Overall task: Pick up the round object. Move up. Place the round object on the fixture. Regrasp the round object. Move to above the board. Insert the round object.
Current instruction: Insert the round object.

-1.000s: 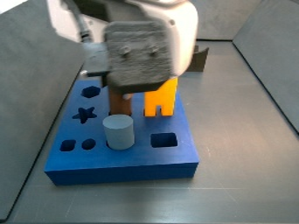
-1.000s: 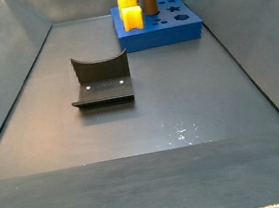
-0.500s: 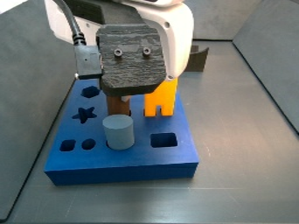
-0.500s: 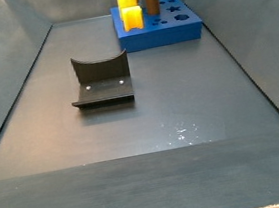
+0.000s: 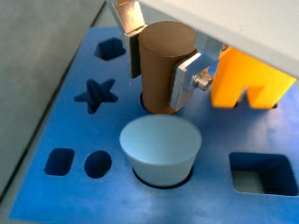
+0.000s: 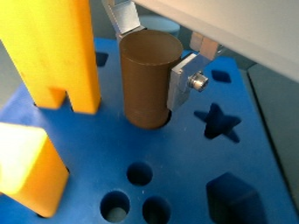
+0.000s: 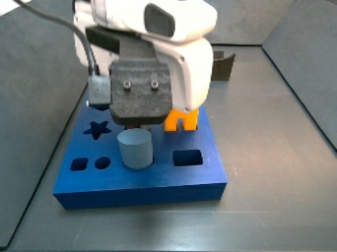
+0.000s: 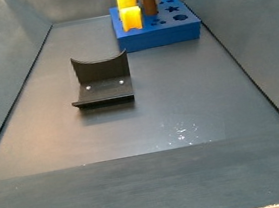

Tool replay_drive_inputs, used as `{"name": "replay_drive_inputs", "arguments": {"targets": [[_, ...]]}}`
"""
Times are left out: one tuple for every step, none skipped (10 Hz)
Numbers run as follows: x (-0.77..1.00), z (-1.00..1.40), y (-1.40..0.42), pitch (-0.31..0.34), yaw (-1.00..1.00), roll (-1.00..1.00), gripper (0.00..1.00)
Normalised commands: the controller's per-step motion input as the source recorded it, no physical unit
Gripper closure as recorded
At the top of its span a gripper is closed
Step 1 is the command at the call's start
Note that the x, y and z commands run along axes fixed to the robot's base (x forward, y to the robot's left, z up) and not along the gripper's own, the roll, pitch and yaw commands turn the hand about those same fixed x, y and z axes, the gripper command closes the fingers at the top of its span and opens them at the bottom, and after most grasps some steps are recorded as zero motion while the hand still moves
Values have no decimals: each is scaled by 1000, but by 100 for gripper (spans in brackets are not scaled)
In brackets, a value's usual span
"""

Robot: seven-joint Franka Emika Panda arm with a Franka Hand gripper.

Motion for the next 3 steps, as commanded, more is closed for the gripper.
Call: {"name": "replay_drive_inputs", "arguments": {"targets": [[0,-160,0,-140,0,-286,100],[0,-49,0,-9,0,-49,100],[0,0,0,0,0,0,100]]}}
